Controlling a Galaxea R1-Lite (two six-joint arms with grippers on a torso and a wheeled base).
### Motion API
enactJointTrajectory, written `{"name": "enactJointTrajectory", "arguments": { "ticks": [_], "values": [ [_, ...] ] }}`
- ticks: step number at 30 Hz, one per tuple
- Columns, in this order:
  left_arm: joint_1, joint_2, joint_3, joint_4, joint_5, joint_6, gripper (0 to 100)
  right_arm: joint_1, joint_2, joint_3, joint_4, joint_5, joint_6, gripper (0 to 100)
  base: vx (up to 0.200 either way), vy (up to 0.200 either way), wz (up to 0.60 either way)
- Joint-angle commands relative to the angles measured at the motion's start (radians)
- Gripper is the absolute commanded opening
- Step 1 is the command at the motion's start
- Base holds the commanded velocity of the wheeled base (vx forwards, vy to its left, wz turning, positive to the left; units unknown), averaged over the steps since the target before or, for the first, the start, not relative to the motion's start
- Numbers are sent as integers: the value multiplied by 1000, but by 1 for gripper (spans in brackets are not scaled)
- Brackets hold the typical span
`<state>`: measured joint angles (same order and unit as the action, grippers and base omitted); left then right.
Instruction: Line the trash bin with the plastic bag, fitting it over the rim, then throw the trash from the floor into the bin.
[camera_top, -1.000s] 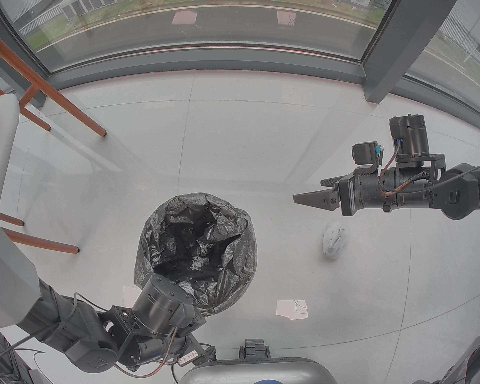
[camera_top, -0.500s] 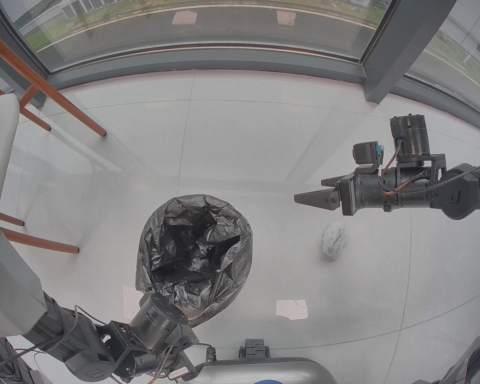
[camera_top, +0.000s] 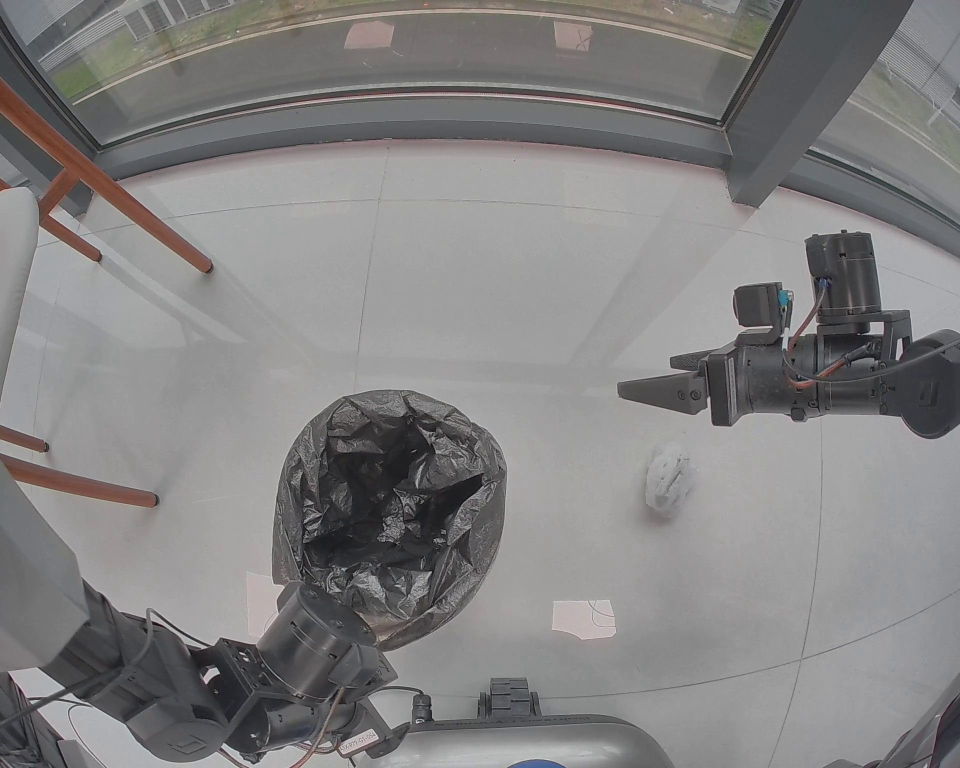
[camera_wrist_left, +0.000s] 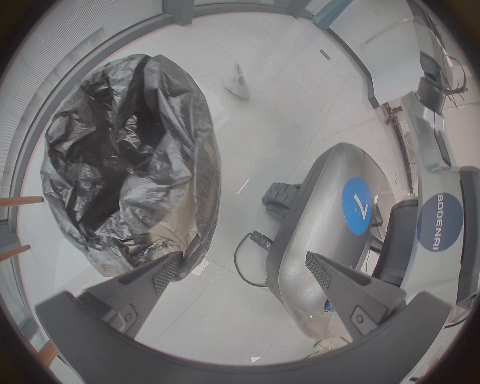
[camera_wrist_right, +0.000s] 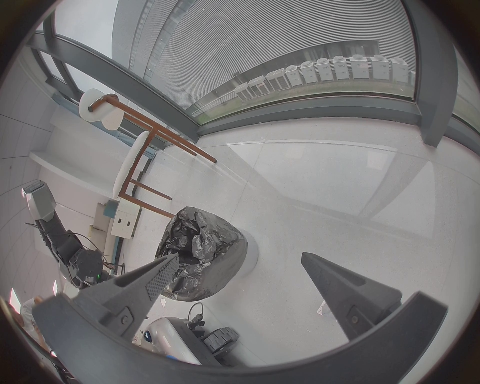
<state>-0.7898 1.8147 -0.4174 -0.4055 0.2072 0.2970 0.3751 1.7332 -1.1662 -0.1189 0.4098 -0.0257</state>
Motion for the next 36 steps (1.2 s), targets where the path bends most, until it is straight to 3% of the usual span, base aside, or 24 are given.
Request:
{"name": "enactJointTrajectory", "arguments": {
  "ticks": [1,5,10,14,24,29,33,36],
  "values": [
    [4,-161,0,2,-3,-38,100,-101,-38,83,-7,-2,0,100,0,0,0],
    [46,-273,2,2,0,-96,100,-199,-50,226,-96,0,0,100,0,0,0],
    [126,-376,-3,11,-19,-93,100,-318,-37,396,-298,3,4,100,0,0,0],
    [181,-431,-4,16,-22,-90,100,-401,31,474,-432,3,3,100,-200,0,0],
    [182,-446,-70,7,-14,-91,100,-409,152,436,-507,-8,1,100,-200,0,0],
    [185,-446,-164,-7,-2,-96,100,-386,249,335,-528,-65,-3,100,-40,0,0],
    [257,-454,-208,-7,-9,-99,100,-337,358,174,-515,-115,1,100,0,0,0],
    [281,-482,-218,-6,-9,-101,100,-311,413,117,-515,-117,1,100,0,0,0]
  ]
}}
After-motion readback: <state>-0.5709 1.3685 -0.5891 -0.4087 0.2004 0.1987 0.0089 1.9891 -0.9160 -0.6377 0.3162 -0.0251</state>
